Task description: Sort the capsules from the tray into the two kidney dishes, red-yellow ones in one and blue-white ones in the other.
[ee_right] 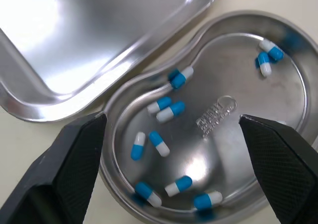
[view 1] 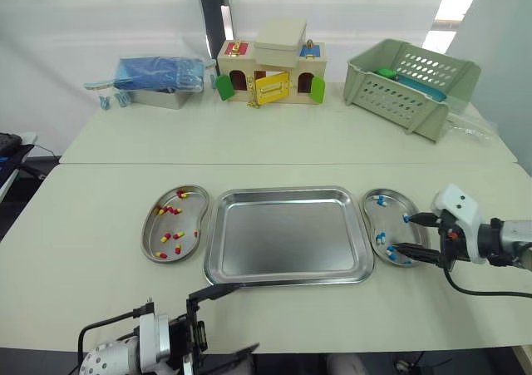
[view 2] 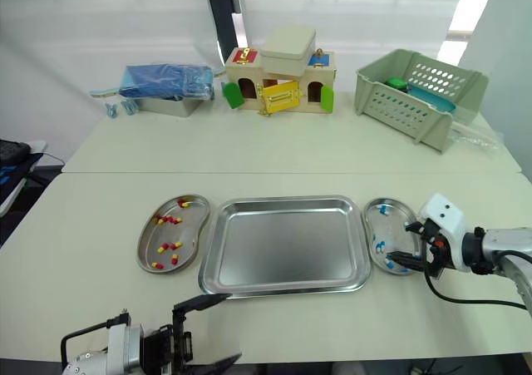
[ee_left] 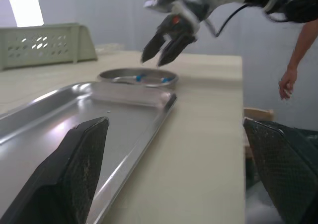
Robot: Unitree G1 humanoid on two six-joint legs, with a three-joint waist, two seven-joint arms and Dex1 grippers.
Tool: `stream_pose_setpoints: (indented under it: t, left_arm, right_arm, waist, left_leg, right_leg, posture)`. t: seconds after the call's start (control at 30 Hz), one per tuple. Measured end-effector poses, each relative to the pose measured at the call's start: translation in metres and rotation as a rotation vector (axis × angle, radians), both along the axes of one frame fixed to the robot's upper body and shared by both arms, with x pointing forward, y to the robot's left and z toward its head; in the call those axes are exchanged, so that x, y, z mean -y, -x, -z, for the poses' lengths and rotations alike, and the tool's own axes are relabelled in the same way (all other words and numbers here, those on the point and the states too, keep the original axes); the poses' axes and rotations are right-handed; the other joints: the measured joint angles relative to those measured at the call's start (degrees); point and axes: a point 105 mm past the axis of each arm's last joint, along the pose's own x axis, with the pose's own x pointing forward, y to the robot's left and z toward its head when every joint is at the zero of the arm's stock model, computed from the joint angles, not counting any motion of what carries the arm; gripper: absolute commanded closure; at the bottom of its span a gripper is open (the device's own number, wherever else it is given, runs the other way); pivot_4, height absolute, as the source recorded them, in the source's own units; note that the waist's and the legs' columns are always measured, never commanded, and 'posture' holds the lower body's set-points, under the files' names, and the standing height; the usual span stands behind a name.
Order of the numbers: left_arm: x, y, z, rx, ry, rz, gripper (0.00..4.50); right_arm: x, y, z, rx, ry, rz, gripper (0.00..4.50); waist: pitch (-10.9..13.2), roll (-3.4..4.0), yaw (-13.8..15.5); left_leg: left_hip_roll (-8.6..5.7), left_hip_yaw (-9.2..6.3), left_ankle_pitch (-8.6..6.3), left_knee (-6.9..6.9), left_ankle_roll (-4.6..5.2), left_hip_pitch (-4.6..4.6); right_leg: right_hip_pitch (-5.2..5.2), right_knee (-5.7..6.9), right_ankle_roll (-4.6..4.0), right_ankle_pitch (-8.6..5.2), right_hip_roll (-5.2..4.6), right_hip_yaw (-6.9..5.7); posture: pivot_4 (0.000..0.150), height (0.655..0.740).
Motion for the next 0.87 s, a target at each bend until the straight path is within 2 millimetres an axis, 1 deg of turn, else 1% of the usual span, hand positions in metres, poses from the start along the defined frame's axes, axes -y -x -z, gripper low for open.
stream_pose_setpoints:
  t: [0.07,0.17,0.2,0.23,0.27,0.3,0.37,0.5,0.57,0.73,0.87]
  left_arm:
    - [-0.023,-0.008,-0.006,-0.044,-0.066,-0.107,0.00]
    - [-0.062,-0.008,-0.003,-0.218,-0.200,-0.238,0.00]
    - [-0.077,-0.010,-0.005,-0.257,-0.233,-0.298,0.00]
    - [-0.089,-0.013,-0.007,-0.274,-0.249,-0.349,0.00]
    - [-0.105,-0.017,-0.010,-0.289,-0.267,-0.420,0.00]
    - [-0.126,-0.022,-0.014,-0.306,-0.285,-0.507,0.00]
    - [-0.157,-0.026,-0.024,-0.317,-0.302,-0.634,0.00]
    - [-0.199,-0.034,-0.038,-0.323,-0.284,-0.798,0.00]
    - [-0.212,-0.035,-0.043,-0.321,-0.287,-0.849,0.00]
    - [-0.239,-0.041,-0.045,-0.326,-0.337,-0.956,0.00]
    - [-0.246,-0.047,-0.051,-0.309,-0.340,-0.975,0.00]
  right_arm:
    - [0.017,0.004,0.000,0.019,-0.021,0.021,0.03]
    - [0.039,0.005,0.003,0.056,-0.072,0.046,0.03]
    - [0.048,0.004,0.006,0.057,-0.086,0.064,0.03]
    - [0.053,0.003,0.007,0.057,-0.094,0.075,0.03]
    - [0.058,0.002,0.008,0.059,-0.106,0.083,0.03]
    - [0.064,-0.001,0.008,0.064,-0.112,0.092,0.03]
    - [0.072,-0.004,0.009,0.064,-0.100,0.102,0.03]
    - [0.084,-0.010,0.012,0.069,-0.056,0.115,0.03]
    - [0.086,-0.010,0.016,0.062,-0.045,0.113,0.03]
    - [0.085,-0.011,0.019,0.053,-0.034,0.098,0.03]
    - [0.084,-0.011,0.019,0.060,-0.031,0.093,0.03]
  waist:
    - [0.01,-0.04,-0.14]
    - [0.08,-0.06,-0.87]
    - [0.09,-0.04,-1.13]
    - [0.12,0.02,-1.27]
    - [0.13,0.04,-1.36]
    - [0.14,0.05,-1.45]
    - [0.15,0.06,-1.62]
    - [0.15,0.06,-1.89]
    - [0.15,0.06,-1.89]
    - [0.17,0.08,-1.91]
    - [0.17,0.08,-1.89]
  left_leg:
    - [0.00,0.08,0.00,0.01,0.00,0.05]
    - [0.01,0.12,0.00,-0.05,0.00,0.20]
    - [0.02,0.13,0.00,-0.07,0.01,0.25]
    - [0.02,0.14,0.00,-0.08,0.00,0.30]
    - [0.01,0.13,0.00,-0.09,0.00,0.35]
    - [0.02,0.12,0.00,-0.10,0.00,0.39]
    - [0.02,0.14,0.00,-0.11,0.00,0.39]
    - [0.02,0.14,0.00,-0.12,0.00,0.37]
    - [0.02,0.14,-0.01,-0.12,0.00,0.36]
    - [0.02,0.14,0.00,-0.13,0.00,0.36]
    - [0.02,0.14,0.00,-0.12,-0.01,0.32]
  right_leg:
    - [0.05,-0.02,0.00,0.00,-0.01,0.06]
    - [0.11,0.01,0.00,0.00,0.00,0.11]
    - [0.14,0.03,0.00,0.00,0.00,0.11]
    - [0.18,0.04,-0.01,0.00,0.01,0.11]
    - [0.23,0.04,-0.01,-0.01,0.01,0.10]
    - [0.26,0.04,-0.02,-0.01,0.03,0.10]
    - [0.27,0.00,-0.01,-0.01,0.02,0.11]
    - [0.24,-0.01,-0.01,-0.01,0.01,0.10]
    - [0.23,0.00,-0.01,-0.01,0.01,0.11]
    - [0.21,0.01,-0.01,-0.01,0.01,0.11]
    - [0.18,0.02,-0.01,-0.01,0.00,0.11]
  posture:
    - [0.150,0.7400]
    - [0.150,0.7400]
    - [0.150,0.7400]
    - [0.150,0.7400]
    - [0.150,0.7400]
    - [0.150,0.7400]
    - [0.150,0.7400]
    - [0.150,0.7400]
    - [0.150,0.7400]
    - [0.150,0.7400]
    - [0.150,0.7400]
